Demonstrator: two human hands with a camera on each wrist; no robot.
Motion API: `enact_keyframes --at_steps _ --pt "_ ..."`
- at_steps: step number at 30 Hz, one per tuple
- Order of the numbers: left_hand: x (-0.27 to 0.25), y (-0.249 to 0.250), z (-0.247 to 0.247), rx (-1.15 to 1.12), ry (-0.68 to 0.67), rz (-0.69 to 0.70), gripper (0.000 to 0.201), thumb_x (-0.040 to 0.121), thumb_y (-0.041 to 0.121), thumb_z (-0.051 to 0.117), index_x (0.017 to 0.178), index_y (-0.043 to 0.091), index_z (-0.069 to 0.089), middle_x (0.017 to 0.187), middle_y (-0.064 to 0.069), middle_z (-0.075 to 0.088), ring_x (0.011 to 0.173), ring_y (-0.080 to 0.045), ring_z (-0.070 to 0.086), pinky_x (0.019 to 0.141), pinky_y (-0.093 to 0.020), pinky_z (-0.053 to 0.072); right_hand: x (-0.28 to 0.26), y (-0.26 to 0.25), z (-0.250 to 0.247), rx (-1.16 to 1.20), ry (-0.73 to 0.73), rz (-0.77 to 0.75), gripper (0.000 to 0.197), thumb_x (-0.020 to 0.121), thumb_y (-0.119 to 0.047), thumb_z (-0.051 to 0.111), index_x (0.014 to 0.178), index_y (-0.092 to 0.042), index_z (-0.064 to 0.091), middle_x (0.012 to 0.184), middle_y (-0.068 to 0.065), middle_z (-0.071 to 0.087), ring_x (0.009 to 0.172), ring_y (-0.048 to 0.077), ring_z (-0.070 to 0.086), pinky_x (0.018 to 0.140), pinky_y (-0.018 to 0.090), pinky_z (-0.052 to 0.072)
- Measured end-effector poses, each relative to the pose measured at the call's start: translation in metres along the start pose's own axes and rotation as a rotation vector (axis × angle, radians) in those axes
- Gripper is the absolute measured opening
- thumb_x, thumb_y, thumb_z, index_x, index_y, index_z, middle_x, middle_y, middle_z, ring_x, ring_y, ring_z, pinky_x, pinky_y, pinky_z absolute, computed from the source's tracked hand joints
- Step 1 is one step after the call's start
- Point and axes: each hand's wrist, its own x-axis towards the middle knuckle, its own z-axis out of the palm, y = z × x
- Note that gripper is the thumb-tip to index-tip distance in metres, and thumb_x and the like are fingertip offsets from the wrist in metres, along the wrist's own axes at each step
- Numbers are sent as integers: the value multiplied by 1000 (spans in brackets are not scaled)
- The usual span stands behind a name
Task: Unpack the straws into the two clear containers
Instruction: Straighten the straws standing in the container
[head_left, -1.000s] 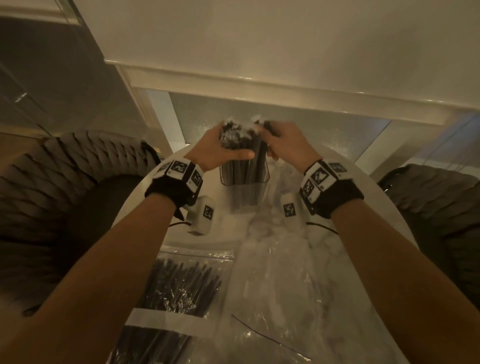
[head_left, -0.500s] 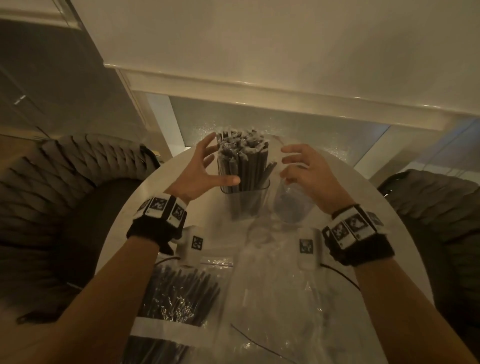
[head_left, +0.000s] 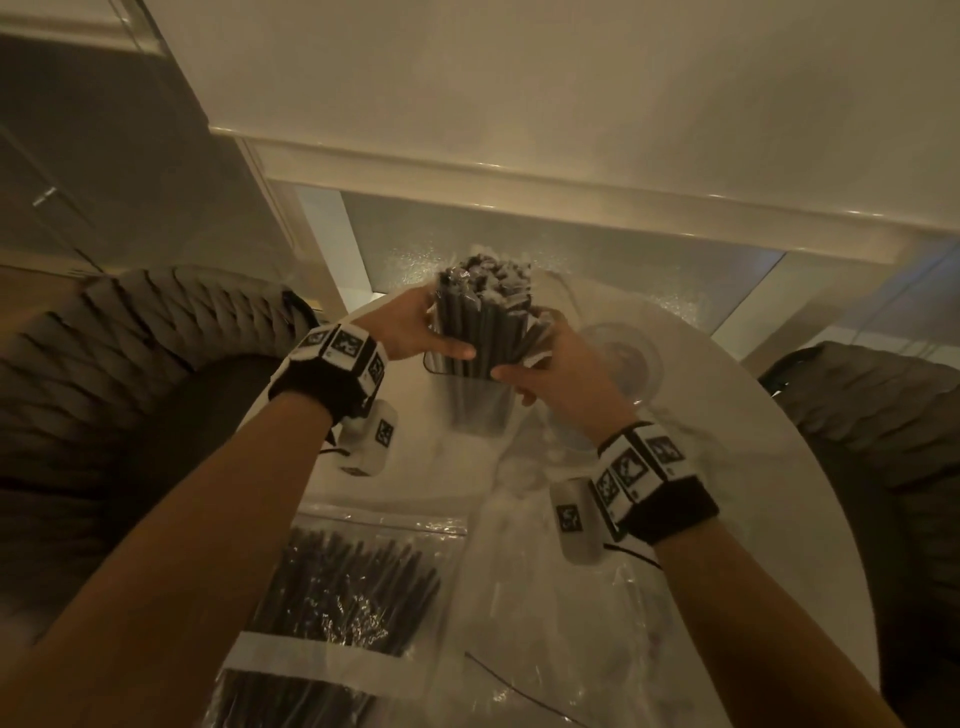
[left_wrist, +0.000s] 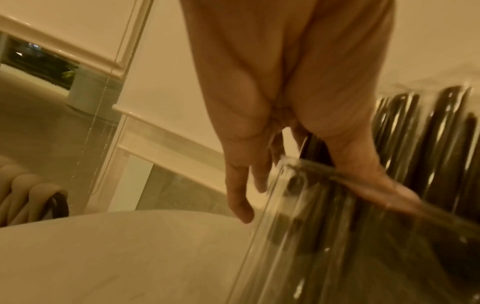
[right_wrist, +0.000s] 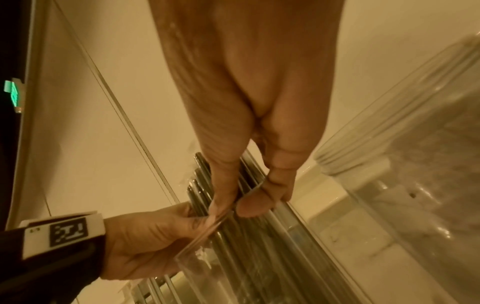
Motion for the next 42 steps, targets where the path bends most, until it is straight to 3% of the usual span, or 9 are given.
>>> enact_keyframes --at_steps 4,7,9,16,21,24,28,34,42 --pt "-36 -1 9 -361 253 6 82 69 11 82 136 28 38 139 2 45 125 -15 47 100 -33 45 -17 -3 -6 186 217 -90 46 75 -17 77 112 -16 49 94 2 59 71 20 63 50 22 52" --pt "-70 -7 38 -314 734 67 28 77 20 76 97 20 56 94 7 61 86 -4 61 77 -24 51 -28 -10 -4 244 231 -193 19 81 -14 70 94 -17 57 79 -2 64 66 13 63 54 25 53" --pt "-86 -3 60 -206 829 135 16 81 17 73 80 21 57 75 11 61 67 1 57 66 -19 47 -32 -17 1 254 217 -217 14 83 -13 69 92 -17 60 76 -6 65 63 4 62 56 18 51" --pt "-73 26 64 155 772 380 16 86 14 64 100 8 68 84 -9 67 71 -20 61 63 -20 48 -17 -69 1 59 92 -338 21 77 -19 74 95 -10 71 87 -1 72 79 8 67 76 14 53" --pt "-67 17 32 46 722 186 31 84 20 69 111 12 56 87 6 64 80 -12 64 68 -11 46 -12 -52 -23 52 257 -297 23 79 -20 72 101 -15 67 92 -1 72 79 8 68 72 21 55" --pt "-59 13 21 52 644 159 54 78 18 76 123 17 47 96 1 61 76 -17 65 63 -13 45 -8 -39 -27 -33 174 -202 56 72 -26 78 122 -25 53 111 2 58 84 15 63 72 22 52" --pt "-49 17 15 94 561 270 66 78 14 75 135 22 45 107 -2 51 75 -12 61 64 -13 47 5 -37 -23 -212 -4 -160 95 64 -37 82 142 -30 29 134 10 42 109 30 56 94 48 49" --pt "-44 27 14 164 689 470 30 89 19 63 118 9 60 108 -2 53 90 -14 61 73 -11 51 21 -51 -33 -219 22 -270 72 72 -35 76 137 -31 43 130 7 45 112 25 54 91 32 50" --pt "-41 0 28 382 712 397 47 92 12 58 137 19 49 116 -20 44 90 -12 46 93 -25 46 30 -45 -30 -258 -31 -299 56 73 -29 76 126 -31 57 122 7 54 111 22 54 96 46 48"
